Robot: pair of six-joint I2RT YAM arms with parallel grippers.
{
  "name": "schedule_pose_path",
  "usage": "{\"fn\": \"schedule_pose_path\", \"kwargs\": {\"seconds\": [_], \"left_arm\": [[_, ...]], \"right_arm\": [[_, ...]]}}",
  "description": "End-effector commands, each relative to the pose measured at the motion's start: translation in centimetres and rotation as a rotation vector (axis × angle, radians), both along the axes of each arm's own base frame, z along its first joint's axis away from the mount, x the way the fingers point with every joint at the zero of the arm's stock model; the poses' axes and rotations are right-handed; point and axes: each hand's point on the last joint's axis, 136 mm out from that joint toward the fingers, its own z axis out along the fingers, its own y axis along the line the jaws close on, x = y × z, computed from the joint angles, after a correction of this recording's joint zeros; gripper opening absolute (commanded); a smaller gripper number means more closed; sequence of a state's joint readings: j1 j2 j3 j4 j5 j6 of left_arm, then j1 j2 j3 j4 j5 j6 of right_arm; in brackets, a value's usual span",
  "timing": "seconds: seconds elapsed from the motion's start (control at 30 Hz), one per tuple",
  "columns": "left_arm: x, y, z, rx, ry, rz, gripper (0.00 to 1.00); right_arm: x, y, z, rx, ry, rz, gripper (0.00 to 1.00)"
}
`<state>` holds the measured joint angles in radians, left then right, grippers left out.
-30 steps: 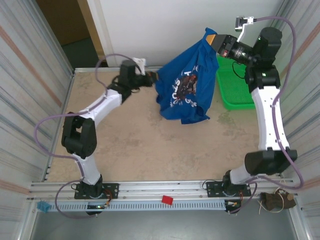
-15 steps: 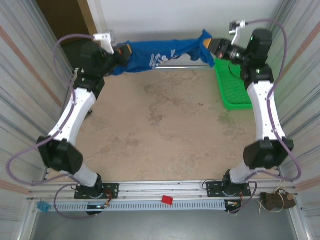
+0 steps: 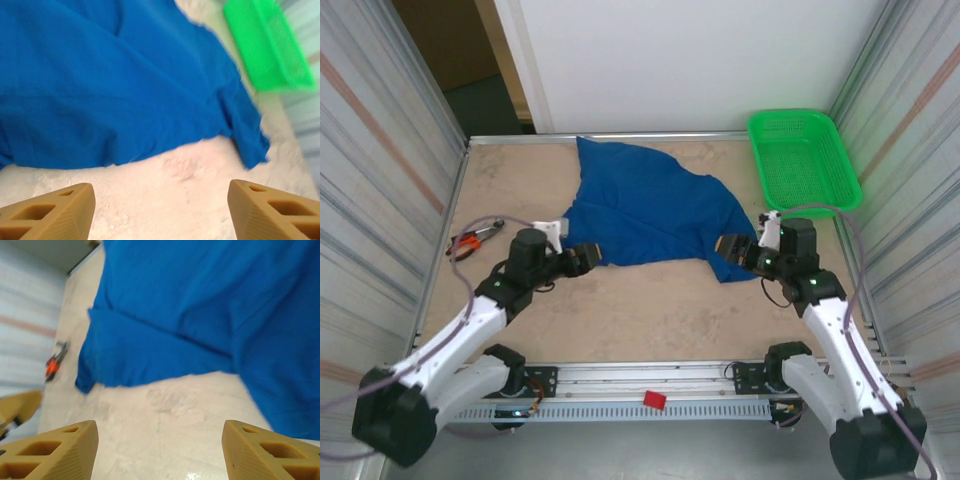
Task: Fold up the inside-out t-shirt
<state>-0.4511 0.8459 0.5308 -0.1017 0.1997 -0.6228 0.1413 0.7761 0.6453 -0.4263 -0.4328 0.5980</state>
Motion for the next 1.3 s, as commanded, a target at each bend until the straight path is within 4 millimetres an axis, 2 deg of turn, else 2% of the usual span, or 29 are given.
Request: {"fn": "schedule_pose_path", "kwargs": {"seconds": [0.0,0.1,0.2,0.3,0.33,0.53,0.7,0.87,1.03,1.1,1.13,1.2,1.27], "left_arm": [[-0.7,3.1,0.4,-0.044,0.073,0.192,0.74],[-1.5,3.8,-1.2,-0.075,0.185,0.261,0.76],[-1.7,4.5,-3.0,-0.076,0.288,0.308,0.78],[-0.7,5.1,-4.0,-0.078,0.355,0.318,0.78],[-0.2,5.5,-4.3,-0.070,0.376,0.325,0.78],[2.3,8.1,-6.2,0.099,0.457,0.364,0.78],[3.0,9.1,-8.9,0.147,0.533,0.417,0.77],[2.7,9.3,-11.1,0.133,0.607,0.479,0.77],[2.7,9.7,-12.0,0.127,0.625,0.520,0.77],[2.9,9.6,-12.2,0.129,0.626,0.524,0.77],[3.0,9.6,-12.3,0.132,0.630,0.528,0.76],[3.1,9.5,-12.8,0.134,0.644,0.530,0.75],[3.1,9.3,-13.2,0.142,0.654,0.528,0.74]], "right_arm": [[-1.0,-3.2,-3.3,-0.083,0.161,-0.182,0.64],[-0.9,-4.3,-5.8,-0.111,0.244,-0.240,0.65],[-0.1,-3.9,-7.4,-0.074,0.302,-0.241,0.64],[0.6,-2.9,-8.5,-0.041,0.326,-0.222,0.63],[0.7,-2.6,-9.4,-0.049,0.358,-0.214,0.63],[0.8,-1.0,-12.1,-0.093,0.431,-0.195,0.64],[1.2,-0.8,-13.5,-0.129,0.449,-0.217,0.64],[1.7,-1.2,-14.5,-0.164,0.465,-0.237,0.63],[2.1,-1.2,-15.4,-0.168,0.479,-0.249,0.58],[2.3,-1.0,-15.7,-0.165,0.486,-0.245,0.51],[2.4,-0.8,-15.8,-0.163,0.488,-0.240,0.44],[2.5,-0.6,-15.8,-0.161,0.485,-0.231,0.19],[2.5,-0.6,-15.5,-0.164,0.476,-0.225,0.00]]}}
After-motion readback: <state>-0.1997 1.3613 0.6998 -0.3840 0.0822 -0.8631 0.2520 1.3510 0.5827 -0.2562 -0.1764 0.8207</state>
